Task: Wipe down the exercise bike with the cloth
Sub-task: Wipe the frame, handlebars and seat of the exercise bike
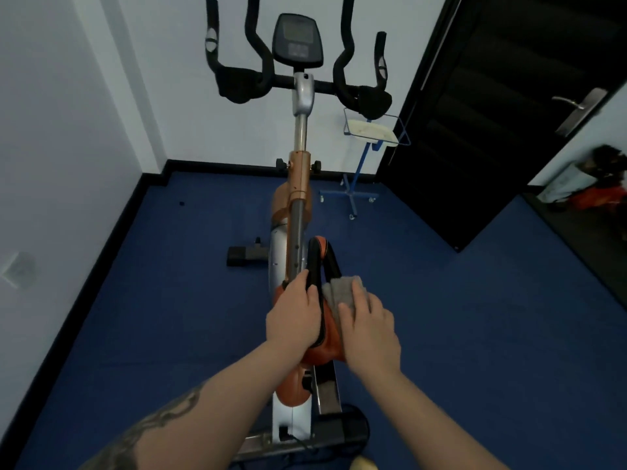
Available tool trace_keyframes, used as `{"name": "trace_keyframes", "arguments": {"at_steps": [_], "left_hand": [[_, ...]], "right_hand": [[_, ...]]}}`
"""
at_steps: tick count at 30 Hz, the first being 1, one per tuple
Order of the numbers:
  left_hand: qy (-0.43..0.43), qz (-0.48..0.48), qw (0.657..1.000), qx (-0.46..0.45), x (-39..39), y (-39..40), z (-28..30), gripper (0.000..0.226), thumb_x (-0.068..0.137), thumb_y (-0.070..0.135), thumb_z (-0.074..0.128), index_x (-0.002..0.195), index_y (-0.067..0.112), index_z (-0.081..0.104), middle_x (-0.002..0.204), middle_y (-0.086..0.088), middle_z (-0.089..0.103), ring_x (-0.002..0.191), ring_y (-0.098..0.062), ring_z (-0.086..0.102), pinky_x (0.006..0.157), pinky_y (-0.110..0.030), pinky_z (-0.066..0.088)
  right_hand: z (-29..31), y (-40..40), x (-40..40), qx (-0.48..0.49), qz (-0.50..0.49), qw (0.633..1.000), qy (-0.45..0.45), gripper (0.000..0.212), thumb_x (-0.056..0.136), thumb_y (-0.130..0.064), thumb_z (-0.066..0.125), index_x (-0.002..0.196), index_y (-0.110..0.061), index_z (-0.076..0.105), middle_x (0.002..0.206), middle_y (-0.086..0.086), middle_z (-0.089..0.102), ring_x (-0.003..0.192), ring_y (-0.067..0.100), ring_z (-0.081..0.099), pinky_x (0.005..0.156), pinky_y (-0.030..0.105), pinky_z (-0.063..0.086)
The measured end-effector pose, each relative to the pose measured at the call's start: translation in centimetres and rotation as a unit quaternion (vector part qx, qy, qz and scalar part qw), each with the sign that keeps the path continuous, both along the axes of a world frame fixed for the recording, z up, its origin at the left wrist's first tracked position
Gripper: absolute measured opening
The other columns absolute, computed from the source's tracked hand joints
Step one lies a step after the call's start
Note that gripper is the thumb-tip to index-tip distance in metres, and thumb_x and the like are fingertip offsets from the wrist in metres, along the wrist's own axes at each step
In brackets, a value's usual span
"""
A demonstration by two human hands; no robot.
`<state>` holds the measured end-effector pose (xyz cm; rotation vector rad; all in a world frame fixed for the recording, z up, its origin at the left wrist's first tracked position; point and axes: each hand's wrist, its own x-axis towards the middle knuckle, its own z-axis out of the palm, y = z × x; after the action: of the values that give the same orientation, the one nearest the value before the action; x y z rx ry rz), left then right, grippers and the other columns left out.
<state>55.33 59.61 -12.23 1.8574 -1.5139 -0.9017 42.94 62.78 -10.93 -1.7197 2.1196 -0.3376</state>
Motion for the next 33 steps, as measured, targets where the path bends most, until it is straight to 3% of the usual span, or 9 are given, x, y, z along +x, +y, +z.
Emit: {"name": "trace_keyframes", "arguments": {"at_steps": [3,6,8,13,17,20,23,26,33], "left_hand": [[-0.01,0.0,1.0,-0.012,-0.2,-0.5,0.3,0.044,0.104,0.037,0.03,0.148,0.032,0.033,0.145,0.007,0.048,0.125,-0.017,0.052,0.097,-0.041,0.045],[-0.024,-0.002,1.0,-0.006,-0.3,-0.6,0.3,0.045,0.104,0.037,0.029,0.148,0.031,0.033,0.145,0.007,0.048,0.124,-0.019,0.053,0.095,-0.04,0.044],[-0.014,-0.001,1.0,-0.003,-0.1,-0.1,0.0,0.044,0.104,0.036,0.03,0.148,0.031,0.034,0.144,0.006,0.05,0.122,-0.018,0.053,0.094,-0.038,0.044],[-0.019,0.007,1.0,-0.018,-0.1,-0.3,0.2,0.043,0.104,0.035,0.031,0.146,0.032,0.036,0.14,0.006,0.052,0.12,-0.016,0.054,0.093,-0.037,0.046],[-0.029,0.014,0.999,-0.003,-0.3,-0.3,0.2,0.042,0.103,0.035,0.031,0.145,0.034,0.037,0.138,0.008,0.054,0.116,-0.015,0.056,0.091,-0.039,0.048],[-0.028,0.022,0.999,0.004,-0.3,-0.1,0.3,0.04,0.103,0.036,0.032,0.143,0.037,0.039,0.133,0.01,0.057,0.111,-0.013,0.057,0.085,-0.035,0.046],[-0.026,0.032,0.999,0.013,-0.4,0.1,0.2,0.036,0.102,0.038,0.034,0.137,0.04,0.043,0.123,0.011,0.061,0.097,-0.007,0.056,0.077,-0.032,0.042],[-0.028,0.048,0.998,0.012,-0.4,-0.2,0.2,0.035,0.102,0.039,0.035,0.135,0.04,0.045,0.117,0.013,0.063,0.089,-0.004,0.051,0.073,-0.031,0.04],[-0.02,0.063,0.998,0.011,-0.5,0.0,0.4,0.034,0.102,0.039,0.04,0.134,0.037,0.051,0.113,0.014,0.065,0.094,-0.005,0.058,0.07,-0.027,0.043]], "right_hand": [[-0.7,0.8,-0.6,-0.049,0.002,0.999,-0.013,0.058,0.096,-0.057,0.016,0.153,-0.042,0.015,0.154,-0.004,0.028,0.135,0.019,0.031,0.097,0.038,0.043],[0.0,-2.9,-2.1,0.05,-0.043,0.99,-0.128,0.048,0.103,-0.049,0.023,0.145,-0.032,0.039,0.141,0.003,0.05,0.122,0.023,0.049,0.099,0.039,0.041],[0.2,-3.6,-2.6,0.091,-0.061,0.976,-0.189,0.048,0.104,-0.048,0.023,0.139,-0.025,0.047,0.135,0.006,0.056,0.119,0.024,0.052,0.1,0.039,0.04],[-0.6,-0.4,-1.4,0.003,-0.037,0.994,-0.101,0.053,0.101,-0.054,0.02,0.15,-0.034,0.025,0.145,0.001,0.041,0.122,0.022,0.047,0.094,0.039,0.04],[0.0,-3.5,-1.7,0.061,0.004,0.996,-0.065,0.048,0.103,-0.049,0.017,0.134,-0.026,0.045,0.128,0.004,0.057,0.106,0.023,0.056,0.085,0.038,0.044],[0.7,-4.7,-1.6,0.09,0.023,0.993,-0.068,0.049,0.103,-0.049,0.014,0.13,-0.023,0.047,0.122,0.006,0.06,0.103,0.025,0.057,0.083,0.039,0.045],[0.0,-2.2,-2.0,0.041,0.07,0.996,-0.048,0.054,0.101,-0.051,0.017,0.152,-0.032,0.02,0.143,0.002,0.043,0.12,0.024,0.047,0.09,0.041,0.043],[-0.2,-1.2,-2.3,0.011,0.109,0.993,-0.033,0.061,0.099,-0.054,0.016,0.154,-0.035,0.0,0.15,0.0,0.031,0.127,0.024,0.038,0.093,0.041,0.042],[-0.1,-7.8,-1.2,0.093,0.119,0.987,-0.047,0.057,0.103,-0.051,0.017,0.148,-0.018,0.024,0.131,0.009,0.057,0.107,0.029,0.059,0.082,0.039,0.046]]}}
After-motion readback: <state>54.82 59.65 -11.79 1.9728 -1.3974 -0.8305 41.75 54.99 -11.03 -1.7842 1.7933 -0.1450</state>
